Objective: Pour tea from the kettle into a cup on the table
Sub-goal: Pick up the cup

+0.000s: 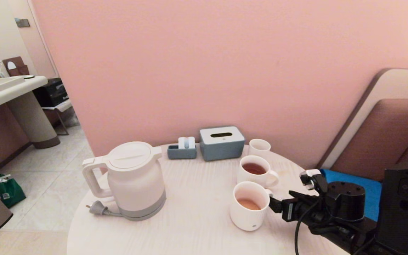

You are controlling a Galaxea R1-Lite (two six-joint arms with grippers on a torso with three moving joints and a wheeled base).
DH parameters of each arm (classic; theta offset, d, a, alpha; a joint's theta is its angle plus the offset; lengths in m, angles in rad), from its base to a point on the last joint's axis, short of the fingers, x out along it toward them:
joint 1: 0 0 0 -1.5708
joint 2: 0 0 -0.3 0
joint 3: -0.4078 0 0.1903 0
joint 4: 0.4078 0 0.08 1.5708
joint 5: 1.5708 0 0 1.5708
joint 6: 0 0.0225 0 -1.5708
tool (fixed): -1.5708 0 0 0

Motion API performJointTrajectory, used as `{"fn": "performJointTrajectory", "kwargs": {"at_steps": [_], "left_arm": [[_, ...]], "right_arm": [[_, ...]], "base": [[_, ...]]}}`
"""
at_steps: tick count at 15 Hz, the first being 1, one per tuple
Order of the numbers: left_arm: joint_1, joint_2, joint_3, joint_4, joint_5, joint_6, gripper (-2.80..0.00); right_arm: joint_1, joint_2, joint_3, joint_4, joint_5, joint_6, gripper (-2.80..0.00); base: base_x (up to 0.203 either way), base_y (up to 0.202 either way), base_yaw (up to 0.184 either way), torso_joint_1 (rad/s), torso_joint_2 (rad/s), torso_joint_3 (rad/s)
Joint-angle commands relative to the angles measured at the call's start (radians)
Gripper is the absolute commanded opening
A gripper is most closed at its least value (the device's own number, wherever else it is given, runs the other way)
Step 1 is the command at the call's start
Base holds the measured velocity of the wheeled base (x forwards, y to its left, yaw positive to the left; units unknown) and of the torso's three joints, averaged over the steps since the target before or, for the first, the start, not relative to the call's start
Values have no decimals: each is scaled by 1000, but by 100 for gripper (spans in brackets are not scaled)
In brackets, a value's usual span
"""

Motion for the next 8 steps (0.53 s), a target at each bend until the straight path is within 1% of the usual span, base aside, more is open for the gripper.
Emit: {"fn": "performJointTrajectory", "kwargs": {"at_steps": [1,3,4,8], "left_arm": [[0,1,0,0,0,0,-280],[0,1,0,0,0,0,-280],[0,1,0,0,0,0,-280],[0,1,0,0,-1,0,-280]], "right_arm": [[1,2,0,-43,0,1,0],[1,2,1,-43,0,2,0],[1,2,1,-43,0,3,-280],[1,0,0,-43,0,3,-280]], "base": [[0,0,0,0,0,0],[0,0,0,0,0,0],[0,0,0,0,0,0],[0,0,0,0,0,0]]}}
